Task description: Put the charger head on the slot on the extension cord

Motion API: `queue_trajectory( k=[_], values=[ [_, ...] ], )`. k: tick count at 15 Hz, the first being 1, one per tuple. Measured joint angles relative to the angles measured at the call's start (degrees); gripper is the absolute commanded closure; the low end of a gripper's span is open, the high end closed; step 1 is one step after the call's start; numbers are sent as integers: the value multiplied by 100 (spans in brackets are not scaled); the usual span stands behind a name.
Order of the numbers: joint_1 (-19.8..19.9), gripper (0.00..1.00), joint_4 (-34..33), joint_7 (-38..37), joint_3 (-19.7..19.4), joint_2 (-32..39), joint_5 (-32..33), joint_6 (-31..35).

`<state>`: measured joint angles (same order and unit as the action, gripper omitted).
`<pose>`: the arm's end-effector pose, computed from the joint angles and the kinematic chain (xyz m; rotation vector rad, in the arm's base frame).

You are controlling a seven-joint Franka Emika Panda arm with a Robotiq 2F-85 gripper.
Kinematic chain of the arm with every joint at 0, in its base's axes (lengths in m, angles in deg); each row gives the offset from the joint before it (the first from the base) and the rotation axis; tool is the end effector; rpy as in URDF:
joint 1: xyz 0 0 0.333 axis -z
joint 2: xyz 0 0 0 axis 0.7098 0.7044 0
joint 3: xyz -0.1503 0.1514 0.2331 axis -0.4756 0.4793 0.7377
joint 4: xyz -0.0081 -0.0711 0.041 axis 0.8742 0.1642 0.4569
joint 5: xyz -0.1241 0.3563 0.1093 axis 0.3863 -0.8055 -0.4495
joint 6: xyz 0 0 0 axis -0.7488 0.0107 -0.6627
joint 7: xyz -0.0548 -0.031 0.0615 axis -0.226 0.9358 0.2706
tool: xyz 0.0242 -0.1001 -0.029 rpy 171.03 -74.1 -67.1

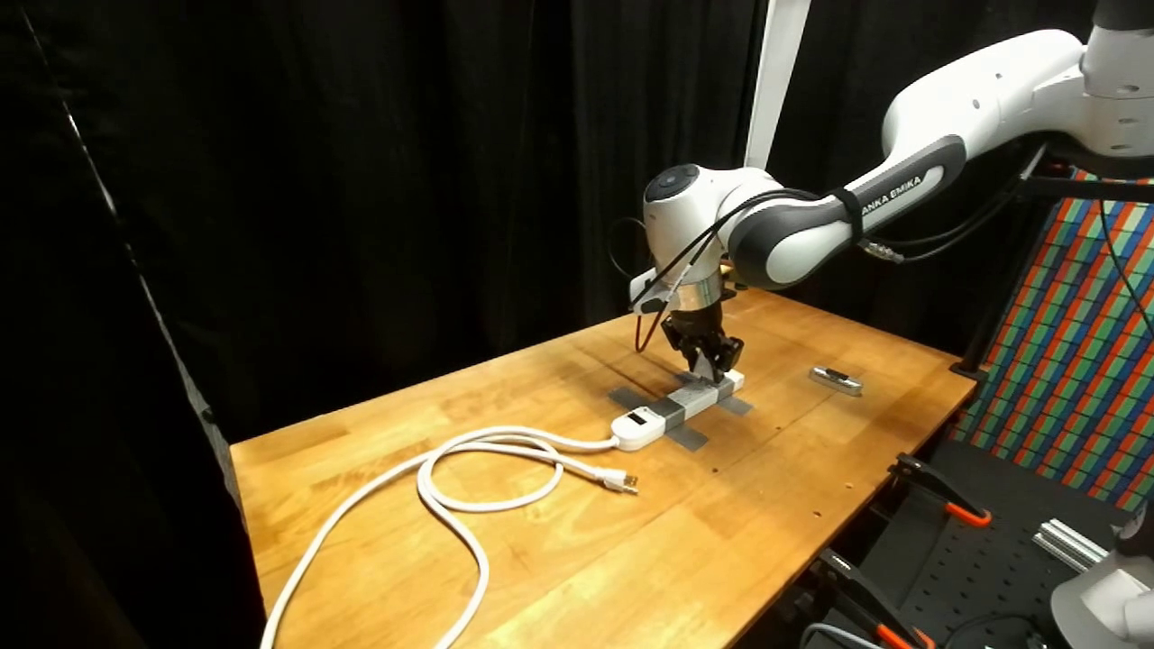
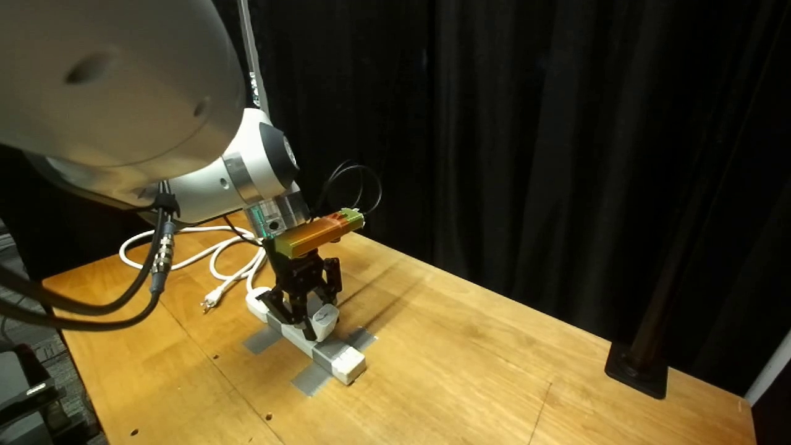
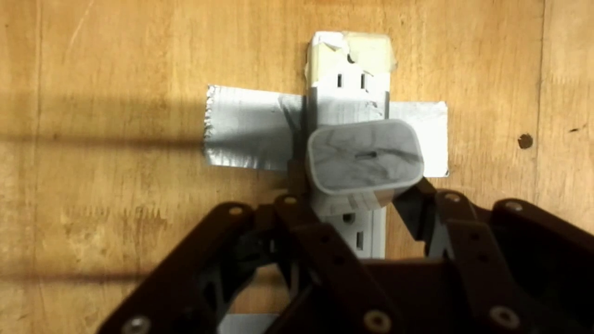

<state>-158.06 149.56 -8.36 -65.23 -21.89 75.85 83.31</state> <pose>0.5274 -0.0099 0.1568 1.9437 2.0226 -0.4284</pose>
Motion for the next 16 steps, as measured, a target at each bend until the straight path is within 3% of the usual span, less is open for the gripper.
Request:
queue_trajectory(
  k=[16],
  values=[
    [20,77,-41,-1,-16,0,-19,-121]
  ],
)
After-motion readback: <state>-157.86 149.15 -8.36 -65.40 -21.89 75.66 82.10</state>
